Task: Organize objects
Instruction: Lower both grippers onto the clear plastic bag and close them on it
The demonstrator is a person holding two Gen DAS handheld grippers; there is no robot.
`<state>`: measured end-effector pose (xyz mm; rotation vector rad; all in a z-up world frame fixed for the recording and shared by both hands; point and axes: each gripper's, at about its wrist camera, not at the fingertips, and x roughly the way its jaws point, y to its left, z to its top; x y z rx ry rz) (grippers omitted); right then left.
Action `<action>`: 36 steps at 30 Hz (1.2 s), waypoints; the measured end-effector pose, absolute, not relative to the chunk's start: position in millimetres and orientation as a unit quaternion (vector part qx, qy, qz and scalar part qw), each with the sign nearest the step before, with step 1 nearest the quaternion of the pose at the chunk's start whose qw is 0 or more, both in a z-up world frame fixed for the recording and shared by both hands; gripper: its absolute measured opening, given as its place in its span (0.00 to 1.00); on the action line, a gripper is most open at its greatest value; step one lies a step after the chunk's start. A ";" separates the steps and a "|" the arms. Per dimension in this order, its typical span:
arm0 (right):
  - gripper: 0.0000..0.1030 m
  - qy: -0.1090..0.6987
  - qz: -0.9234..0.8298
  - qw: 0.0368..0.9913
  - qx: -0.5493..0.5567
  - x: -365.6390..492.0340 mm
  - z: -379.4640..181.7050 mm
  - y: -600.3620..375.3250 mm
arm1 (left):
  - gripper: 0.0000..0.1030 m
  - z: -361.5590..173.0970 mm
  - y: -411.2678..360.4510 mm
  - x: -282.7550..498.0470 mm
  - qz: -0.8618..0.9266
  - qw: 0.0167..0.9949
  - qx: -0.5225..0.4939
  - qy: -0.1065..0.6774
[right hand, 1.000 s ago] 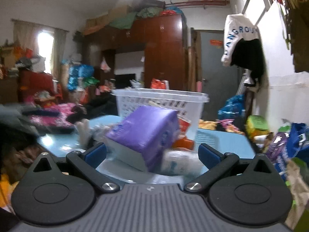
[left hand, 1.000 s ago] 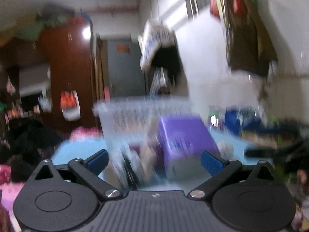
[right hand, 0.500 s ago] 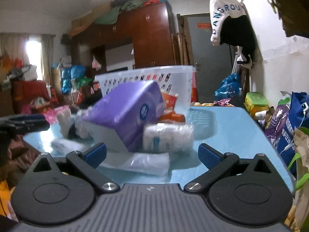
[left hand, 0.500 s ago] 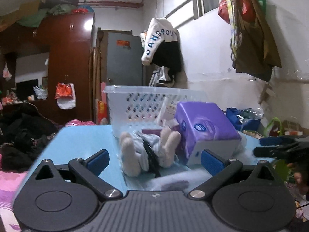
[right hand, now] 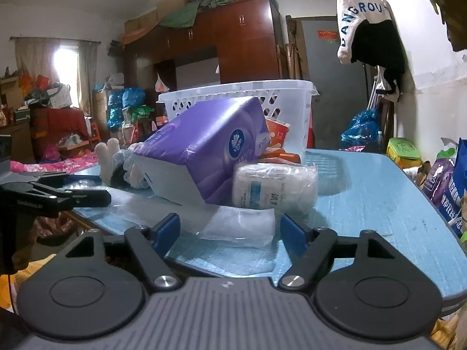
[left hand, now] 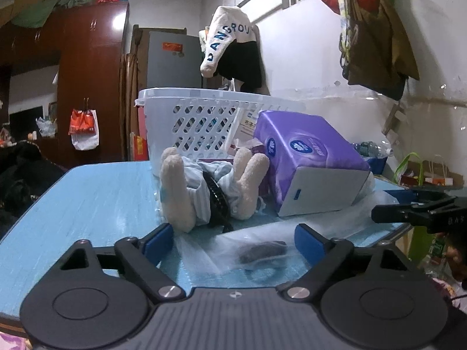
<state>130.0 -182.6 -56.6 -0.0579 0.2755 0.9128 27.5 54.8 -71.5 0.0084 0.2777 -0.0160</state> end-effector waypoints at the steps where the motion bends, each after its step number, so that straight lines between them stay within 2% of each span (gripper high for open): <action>1: 0.68 0.132 0.439 0.888 -0.031 130.6 -56.4 -181.2 | 0.84 -71.8 53.7 26.5 -0.009 0.990 0.008 0.137; 2: 0.66 0.131 0.437 0.889 -0.036 129.1 -55.9 -181.4 | 0.82 -71.8 53.3 25.9 -0.013 0.991 0.009 0.136; 6: 0.59 0.131 0.435 0.890 -0.044 126.6 -55.5 -180.8 | 0.62 -71.3 51.0 24.0 -0.032 0.990 0.014 0.134; 9: 0.50 0.128 0.432 0.891 -0.052 123.7 -54.8 -179.8 | 0.55 -71.6 43.4 22.2 -0.028 0.991 0.032 0.128; 10: 0.43 0.128 0.435 0.890 -0.054 124.0 -54.7 -179.7 | 0.53 -71.4 42.7 21.5 -0.029 0.991 0.032 0.127; 11: 0.31 0.129 0.442 0.886 -0.054 123.9 -54.0 -180.1 | 0.52 -71.0 42.2 21.6 -0.029 0.991 0.031 0.128; 13: 0.23 0.129 0.447 0.884 -0.057 121.6 -53.3 -178.6 | 0.46 -70.5 43.8 20.5 -0.033 0.991 0.026 0.125; 20: 0.14 0.121 0.446 0.884 -0.068 117.9 -50.7 -178.2 | 0.34 -68.3 43.3 17.9 -0.047 0.991 0.020 0.121; 24: 0.13 0.111 0.451 0.883 -0.071 112.4 -43.1 -181.9 | 0.27 -61.6 45.9 12.7 -0.054 0.992 0.013 0.115; 36: 0.12 0.078 0.469 0.878 -0.057 101.1 -19.9 -195.6 | 0.23 -43.7 42.6 -0.7 -0.076 0.992 0.004 0.098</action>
